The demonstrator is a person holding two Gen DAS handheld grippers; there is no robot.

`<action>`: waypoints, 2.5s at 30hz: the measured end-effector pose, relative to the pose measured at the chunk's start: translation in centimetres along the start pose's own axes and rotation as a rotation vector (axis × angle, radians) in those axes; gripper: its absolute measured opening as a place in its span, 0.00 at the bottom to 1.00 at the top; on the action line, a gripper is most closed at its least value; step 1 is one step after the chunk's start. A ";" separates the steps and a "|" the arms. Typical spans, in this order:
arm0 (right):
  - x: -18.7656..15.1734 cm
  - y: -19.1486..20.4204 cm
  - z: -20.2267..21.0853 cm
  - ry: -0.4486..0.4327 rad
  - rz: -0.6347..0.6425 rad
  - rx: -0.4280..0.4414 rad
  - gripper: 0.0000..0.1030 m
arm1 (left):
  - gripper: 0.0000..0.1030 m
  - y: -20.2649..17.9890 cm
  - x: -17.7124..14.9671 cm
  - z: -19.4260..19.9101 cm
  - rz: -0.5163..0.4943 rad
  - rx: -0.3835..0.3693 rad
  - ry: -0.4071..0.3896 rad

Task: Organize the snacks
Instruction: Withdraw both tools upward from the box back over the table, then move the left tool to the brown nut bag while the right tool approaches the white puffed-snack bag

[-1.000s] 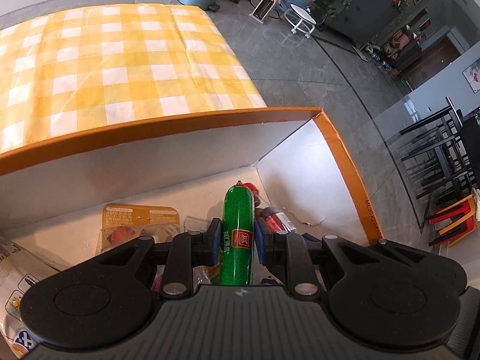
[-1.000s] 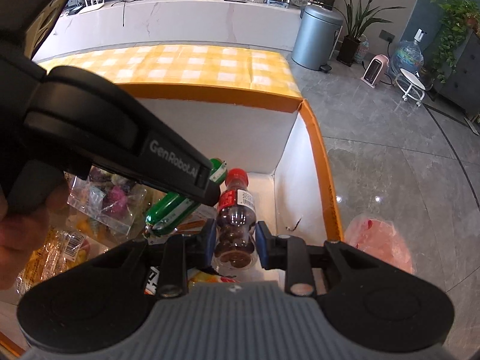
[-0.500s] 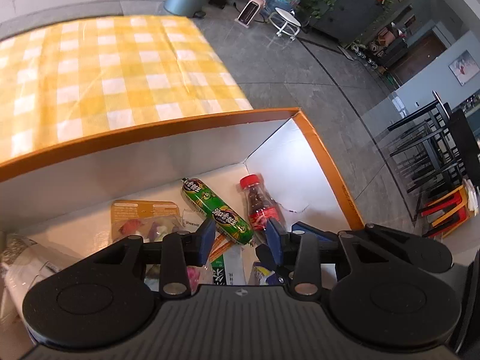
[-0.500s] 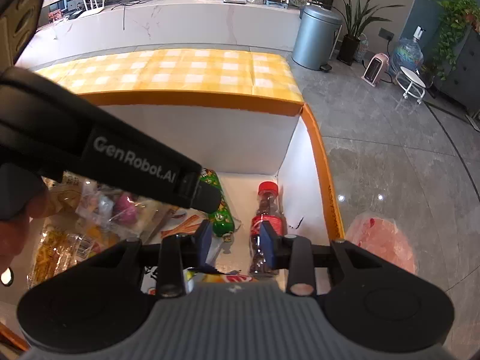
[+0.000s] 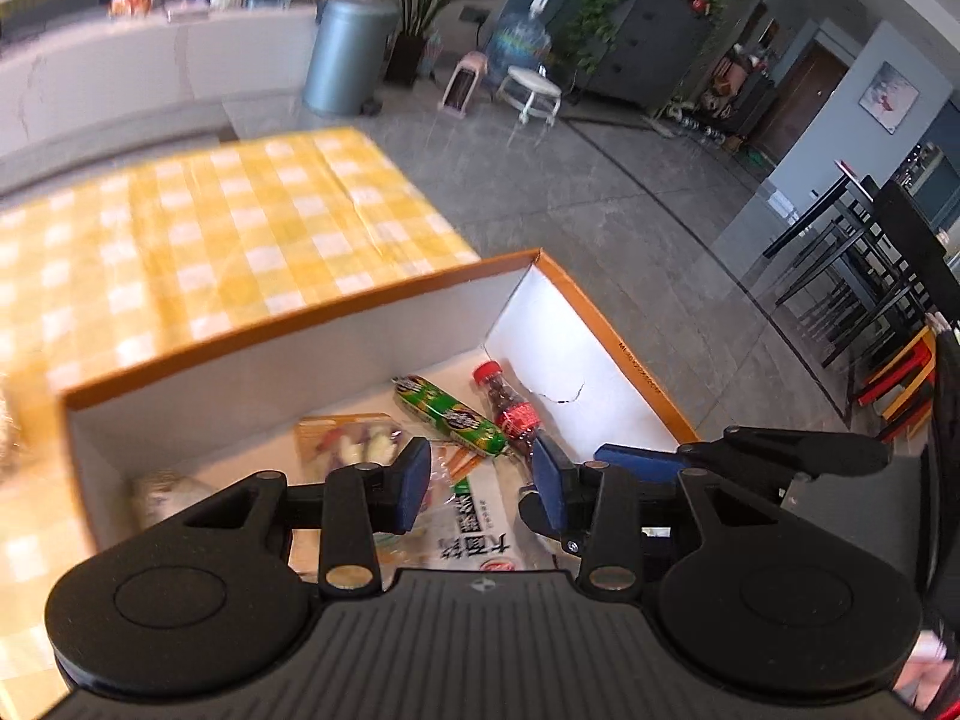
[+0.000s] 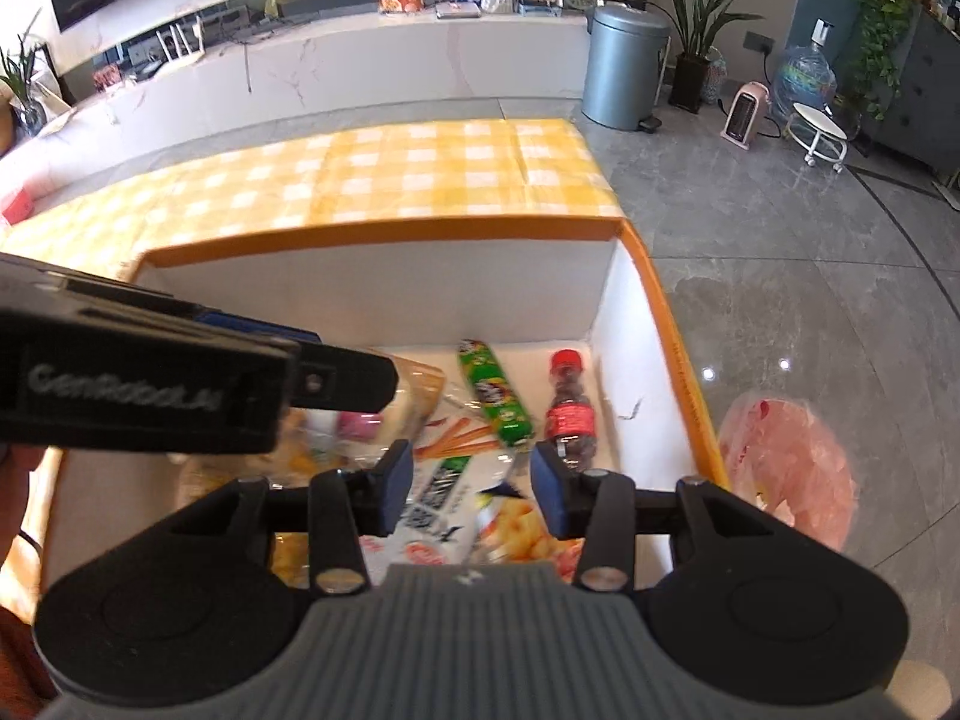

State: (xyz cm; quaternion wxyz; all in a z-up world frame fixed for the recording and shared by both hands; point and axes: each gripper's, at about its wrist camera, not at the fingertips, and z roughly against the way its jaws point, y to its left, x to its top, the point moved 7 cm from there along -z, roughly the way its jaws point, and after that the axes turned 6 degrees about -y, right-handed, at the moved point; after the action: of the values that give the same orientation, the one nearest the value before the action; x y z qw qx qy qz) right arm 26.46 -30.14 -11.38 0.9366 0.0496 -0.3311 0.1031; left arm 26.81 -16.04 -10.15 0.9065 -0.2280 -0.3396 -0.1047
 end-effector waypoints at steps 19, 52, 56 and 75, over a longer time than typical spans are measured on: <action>-1.6 10.9 7.2 -0.278 -0.003 0.002 0.57 | 0.45 4.8 -5.4 14.6 -0.096 0.214 -0.324; -7.6 27.6 2.2 -0.277 0.040 0.190 0.57 | 0.59 21.0 -17.1 19.7 0.252 0.481 -0.362; -7.2 28.4 0.7 -0.253 0.059 0.210 0.57 | 0.59 22.3 -17.1 19.2 0.260 0.499 -0.350; -3.6 28.2 -7.1 -0.183 0.043 0.131 0.57 | 0.81 28.9 -13.7 13.9 0.568 0.602 -0.347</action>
State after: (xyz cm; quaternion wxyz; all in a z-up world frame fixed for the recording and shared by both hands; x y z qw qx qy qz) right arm 21.72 -2.12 -18.48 0.8949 0.1130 -0.4086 0.1395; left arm 18.64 16.39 -19.89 0.8549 -0.0523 -0.4259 0.2916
